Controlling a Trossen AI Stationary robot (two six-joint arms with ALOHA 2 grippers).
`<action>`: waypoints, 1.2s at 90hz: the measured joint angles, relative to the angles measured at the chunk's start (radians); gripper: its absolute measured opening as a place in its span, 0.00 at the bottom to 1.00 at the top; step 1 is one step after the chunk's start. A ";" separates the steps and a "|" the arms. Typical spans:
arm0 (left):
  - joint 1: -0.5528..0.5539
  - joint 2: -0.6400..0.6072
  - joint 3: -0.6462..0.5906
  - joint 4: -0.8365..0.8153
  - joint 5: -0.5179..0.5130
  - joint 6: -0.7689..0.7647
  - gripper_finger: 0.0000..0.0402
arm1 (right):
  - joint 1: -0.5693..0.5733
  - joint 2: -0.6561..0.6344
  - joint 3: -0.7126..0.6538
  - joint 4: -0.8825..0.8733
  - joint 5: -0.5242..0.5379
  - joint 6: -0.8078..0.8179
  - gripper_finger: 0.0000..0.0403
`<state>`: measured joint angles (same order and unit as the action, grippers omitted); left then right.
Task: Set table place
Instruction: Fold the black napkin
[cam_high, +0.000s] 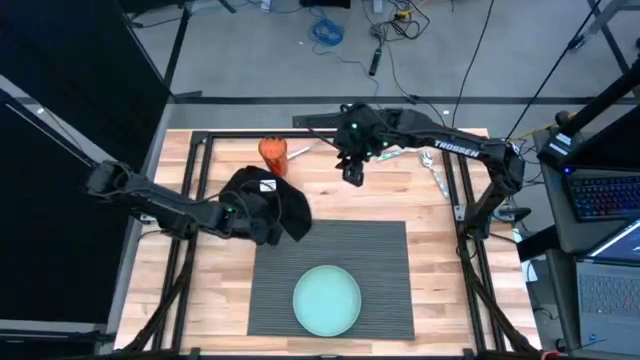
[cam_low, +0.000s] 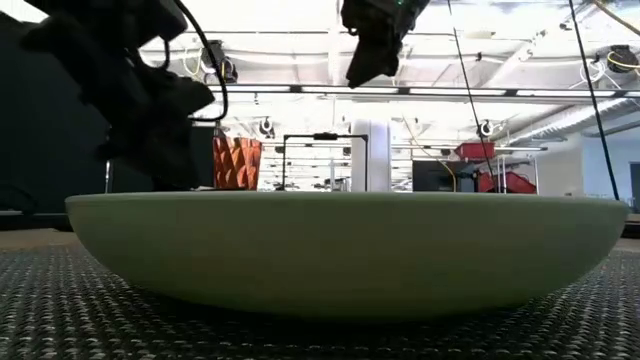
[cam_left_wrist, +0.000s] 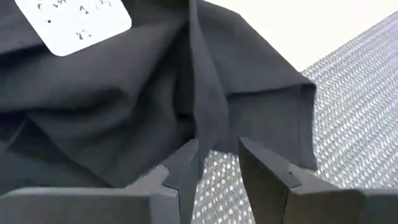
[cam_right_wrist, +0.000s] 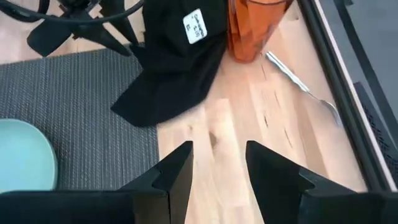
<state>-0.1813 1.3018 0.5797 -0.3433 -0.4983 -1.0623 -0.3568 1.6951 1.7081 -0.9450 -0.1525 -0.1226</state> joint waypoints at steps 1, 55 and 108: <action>0.003 0.003 0.000 0.002 0.000 0.001 0.25 | -0.002 0.000 0.000 -0.001 0.000 -0.002 0.33; 0.045 0.088 0.003 0.143 0.123 0.098 0.07 | -0.112 0.000 0.000 -0.012 -0.004 -0.033 0.33; -0.034 -0.089 0.414 -0.409 -0.026 0.216 0.00 | -0.155 0.001 -0.001 -0.001 -0.005 -0.058 0.33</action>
<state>-0.2156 1.2129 0.9935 -0.7518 -0.5247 -0.8463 -0.5114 1.6958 1.7073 -0.9463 -0.1579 -0.1809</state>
